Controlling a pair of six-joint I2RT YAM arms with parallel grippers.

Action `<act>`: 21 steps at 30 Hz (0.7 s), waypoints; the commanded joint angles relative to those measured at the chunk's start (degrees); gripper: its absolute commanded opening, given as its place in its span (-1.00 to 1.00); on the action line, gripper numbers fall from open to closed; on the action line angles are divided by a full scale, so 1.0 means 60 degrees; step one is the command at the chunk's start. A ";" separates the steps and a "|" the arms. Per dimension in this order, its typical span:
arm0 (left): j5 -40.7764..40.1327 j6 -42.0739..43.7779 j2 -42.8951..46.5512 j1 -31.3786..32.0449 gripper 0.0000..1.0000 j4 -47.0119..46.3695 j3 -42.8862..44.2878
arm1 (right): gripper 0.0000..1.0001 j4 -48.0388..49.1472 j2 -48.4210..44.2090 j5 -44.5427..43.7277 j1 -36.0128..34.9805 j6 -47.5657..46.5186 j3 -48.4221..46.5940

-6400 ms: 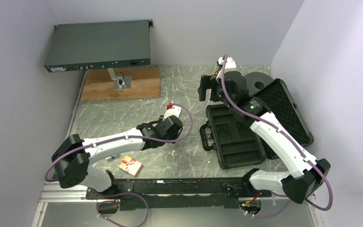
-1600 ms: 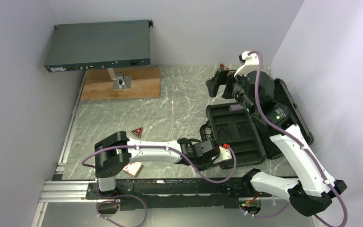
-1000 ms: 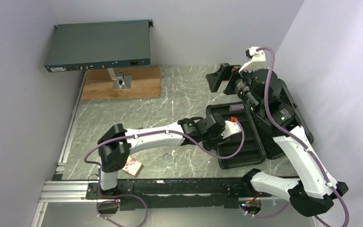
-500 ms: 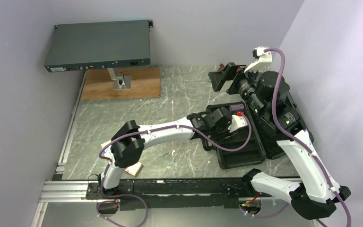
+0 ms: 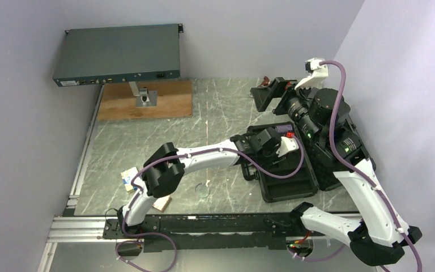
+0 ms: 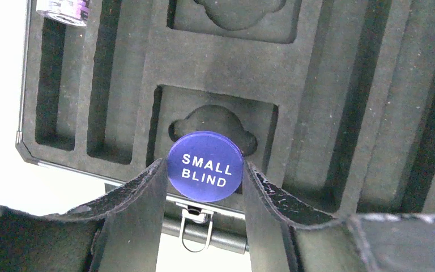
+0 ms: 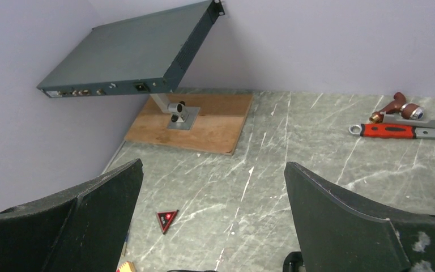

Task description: Pack up texas hold em set

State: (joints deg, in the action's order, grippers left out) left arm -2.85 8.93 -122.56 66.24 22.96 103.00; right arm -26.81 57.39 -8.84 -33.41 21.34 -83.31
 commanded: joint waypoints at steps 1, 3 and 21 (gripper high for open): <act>0.0195 -0.0015 -0.0268 -0.0064 -0.50 -0.0499 0.0569 | 0.99 0.0454 -0.0165 0.0182 0.0017 0.0134 0.0085; 0.0256 -0.0045 -0.0289 -0.0079 -0.50 -0.0661 0.0485 | 0.99 0.0462 -0.0173 0.0199 0.0016 0.0123 0.0093; 0.0354 0.0013 -0.1062 -0.0185 -0.49 -0.0588 0.0902 | 0.99 0.0454 -0.0167 0.0280 0.0024 0.0047 0.0130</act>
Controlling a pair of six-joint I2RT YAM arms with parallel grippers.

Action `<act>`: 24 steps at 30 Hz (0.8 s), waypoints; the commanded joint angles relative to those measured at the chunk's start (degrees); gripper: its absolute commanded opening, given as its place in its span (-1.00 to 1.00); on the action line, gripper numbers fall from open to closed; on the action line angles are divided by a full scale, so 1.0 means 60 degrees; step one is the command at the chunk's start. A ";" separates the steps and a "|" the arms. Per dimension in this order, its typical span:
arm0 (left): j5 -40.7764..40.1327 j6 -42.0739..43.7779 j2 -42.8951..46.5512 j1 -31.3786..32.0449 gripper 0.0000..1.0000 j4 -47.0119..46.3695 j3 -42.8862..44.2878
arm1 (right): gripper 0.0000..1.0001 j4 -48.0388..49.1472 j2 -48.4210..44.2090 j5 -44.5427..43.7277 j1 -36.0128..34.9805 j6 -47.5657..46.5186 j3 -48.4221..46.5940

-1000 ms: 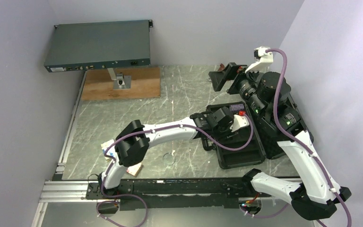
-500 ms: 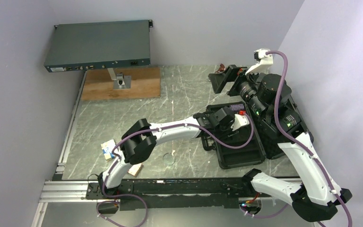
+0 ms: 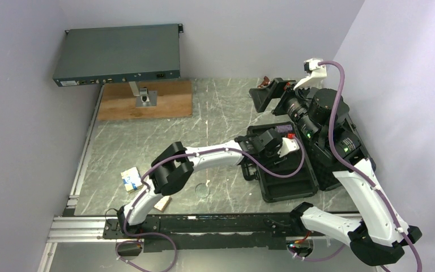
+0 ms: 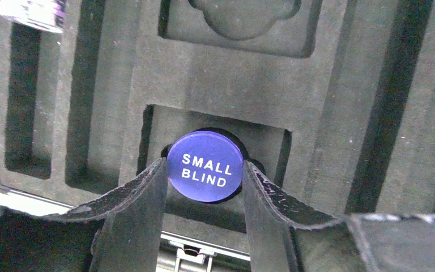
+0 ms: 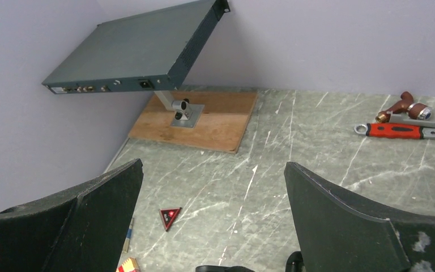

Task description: Pack up texas hold em set

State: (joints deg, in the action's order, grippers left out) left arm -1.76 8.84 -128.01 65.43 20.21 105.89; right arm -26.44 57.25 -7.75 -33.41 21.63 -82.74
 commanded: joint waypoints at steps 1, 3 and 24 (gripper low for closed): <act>0.0132 0.0021 -0.0172 -0.0050 -0.49 -0.0125 0.0420 | 0.99 0.0392 -0.0139 0.0104 0.0021 0.0008 0.0042; 0.0069 0.0013 -0.0219 -0.0050 -0.49 -0.0178 0.0366 | 0.99 0.0392 -0.0128 0.0120 0.0028 0.0014 0.0057; 0.0366 0.0019 0.0101 -0.0100 0.20 -0.0161 -0.0347 | 0.99 0.0407 -0.0068 0.0098 0.0017 0.0043 0.0102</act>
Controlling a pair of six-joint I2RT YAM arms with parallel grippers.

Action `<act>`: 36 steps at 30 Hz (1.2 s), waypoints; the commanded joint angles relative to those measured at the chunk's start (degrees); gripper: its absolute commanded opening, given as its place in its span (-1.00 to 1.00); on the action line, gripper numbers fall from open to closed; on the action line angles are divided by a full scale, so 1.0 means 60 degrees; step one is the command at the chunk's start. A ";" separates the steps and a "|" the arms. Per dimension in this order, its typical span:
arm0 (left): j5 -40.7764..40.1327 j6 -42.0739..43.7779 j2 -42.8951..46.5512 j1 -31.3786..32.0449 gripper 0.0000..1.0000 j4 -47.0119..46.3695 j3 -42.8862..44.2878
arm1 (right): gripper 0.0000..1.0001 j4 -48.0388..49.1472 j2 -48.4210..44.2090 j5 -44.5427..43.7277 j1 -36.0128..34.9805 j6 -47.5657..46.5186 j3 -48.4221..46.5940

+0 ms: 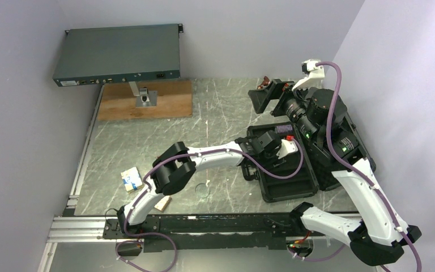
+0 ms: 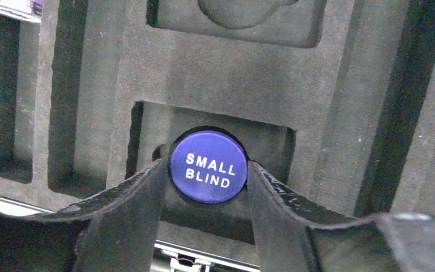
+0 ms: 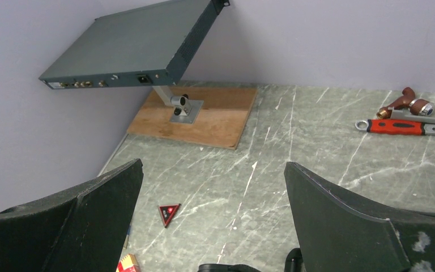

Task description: Pack up texas hold em set

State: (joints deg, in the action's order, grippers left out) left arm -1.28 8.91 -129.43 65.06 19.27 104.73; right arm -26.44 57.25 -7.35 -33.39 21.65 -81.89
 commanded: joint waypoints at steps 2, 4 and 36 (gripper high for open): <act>0.0308 0.0025 0.0444 -0.0034 0.33 -0.0032 -0.0212 | 0.99 0.0393 -0.0070 0.0016 0.0021 0.0041 -0.0069; 0.0344 0.0012 0.0533 -0.0032 0.42 -0.0010 -0.0192 | 0.99 0.0378 -0.0072 0.0000 0.0021 0.0026 -0.0091; -0.4159 -0.3215 0.8834 -0.0401 0.99 0.0534 -0.6628 | 0.99 -0.0128 0.0428 0.0073 0.0018 0.0085 -0.0272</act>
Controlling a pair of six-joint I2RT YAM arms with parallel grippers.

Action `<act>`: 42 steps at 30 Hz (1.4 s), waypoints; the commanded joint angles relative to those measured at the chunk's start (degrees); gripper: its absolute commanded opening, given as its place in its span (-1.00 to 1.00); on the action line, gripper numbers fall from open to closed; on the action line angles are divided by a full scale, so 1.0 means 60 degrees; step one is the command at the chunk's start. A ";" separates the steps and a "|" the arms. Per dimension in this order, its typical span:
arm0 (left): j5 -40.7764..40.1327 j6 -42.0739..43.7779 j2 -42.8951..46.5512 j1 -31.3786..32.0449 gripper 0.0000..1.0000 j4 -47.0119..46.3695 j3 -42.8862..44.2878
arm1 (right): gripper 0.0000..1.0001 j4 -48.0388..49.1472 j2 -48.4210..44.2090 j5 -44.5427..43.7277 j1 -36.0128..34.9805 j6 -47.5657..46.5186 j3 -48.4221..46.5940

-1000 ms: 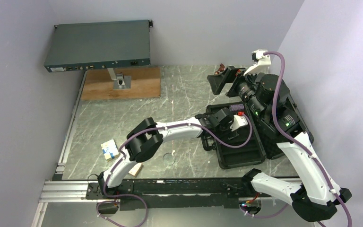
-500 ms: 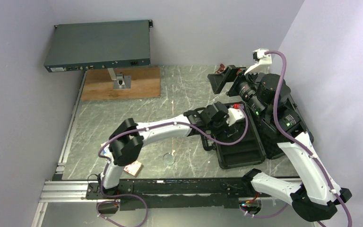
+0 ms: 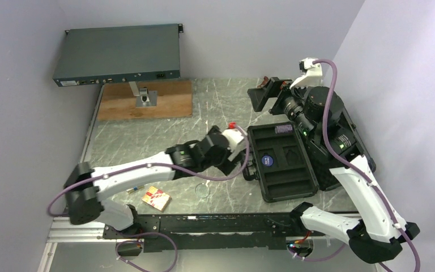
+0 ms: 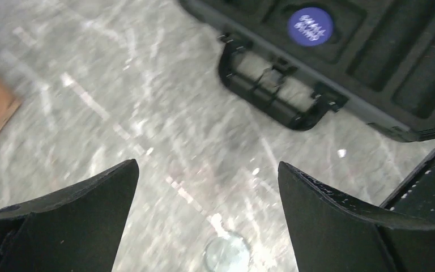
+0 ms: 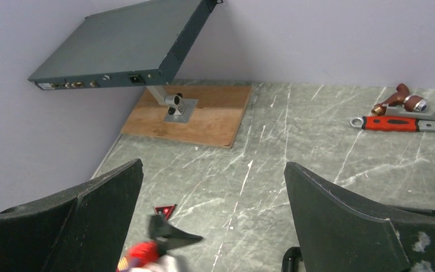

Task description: Pack up texas hold em set

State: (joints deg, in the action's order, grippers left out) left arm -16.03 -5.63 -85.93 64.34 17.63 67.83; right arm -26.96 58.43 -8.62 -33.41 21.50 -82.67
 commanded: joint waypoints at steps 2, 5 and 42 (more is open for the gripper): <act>-0.2059 -0.1045 0.2336 -0.0634 0.99 0.1572 -0.0655 | 0.99 -0.0165 0.0488 0.0498 0.0013 0.0317 -0.0119; -0.2384 -0.1300 0.3391 -0.1331 0.99 0.2520 -0.0826 | 0.98 -0.0532 0.0991 0.0696 0.0006 0.0865 -0.0159; -0.4110 -0.1090 0.6234 -0.5636 0.99 0.3562 -0.1636 | 0.99 -0.1697 0.4531 -0.0145 -0.4597 0.3050 0.2006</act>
State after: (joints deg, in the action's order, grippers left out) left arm -33.01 -9.74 -48.51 30.96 37.71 56.75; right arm -39.05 82.17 -8.64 -59.20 38.85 -66.65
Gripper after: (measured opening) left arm 0.995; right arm 0.994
